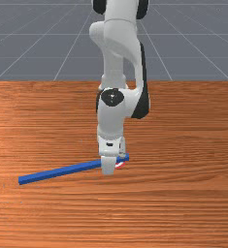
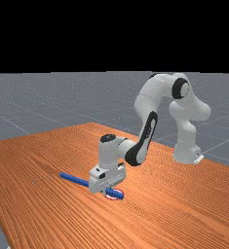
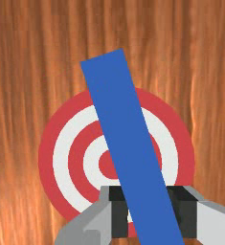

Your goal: Pull the pivot to the target area

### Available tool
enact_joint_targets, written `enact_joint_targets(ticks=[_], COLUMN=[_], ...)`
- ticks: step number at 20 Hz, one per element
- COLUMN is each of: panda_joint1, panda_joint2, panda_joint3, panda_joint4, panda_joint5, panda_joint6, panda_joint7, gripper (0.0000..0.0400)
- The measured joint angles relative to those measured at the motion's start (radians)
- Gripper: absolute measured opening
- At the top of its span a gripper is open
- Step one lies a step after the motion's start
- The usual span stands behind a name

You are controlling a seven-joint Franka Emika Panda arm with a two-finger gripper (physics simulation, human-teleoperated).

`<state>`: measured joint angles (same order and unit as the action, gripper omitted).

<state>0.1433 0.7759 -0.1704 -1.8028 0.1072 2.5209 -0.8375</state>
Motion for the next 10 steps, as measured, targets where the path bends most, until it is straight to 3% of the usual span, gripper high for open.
enact_joint_targets(ticks=[2, 5, 7, 8, 10], panda_joint1=[0.047, 0.065, 0.092, 0.071, 0.113], panda_joint2=[0.003, 0.000, 0.005, 0.001, -0.010], panda_joint3=[-0.007, 0.039, 0.047, 0.086, 0.061], panda_joint4=[0.006, 0.009, 0.019, 0.015, -0.006], panda_joint5=[0.018, -0.063, -0.074, -0.074, -0.087], panda_joint6=[-0.010, -0.001, -0.007, 0.005, 0.009], panda_joint7=[0.095, -0.092, -0.088, -0.169, -0.107], gripper=[0.0122, 0.0099, 0.0097, 0.0095, 0.0095])
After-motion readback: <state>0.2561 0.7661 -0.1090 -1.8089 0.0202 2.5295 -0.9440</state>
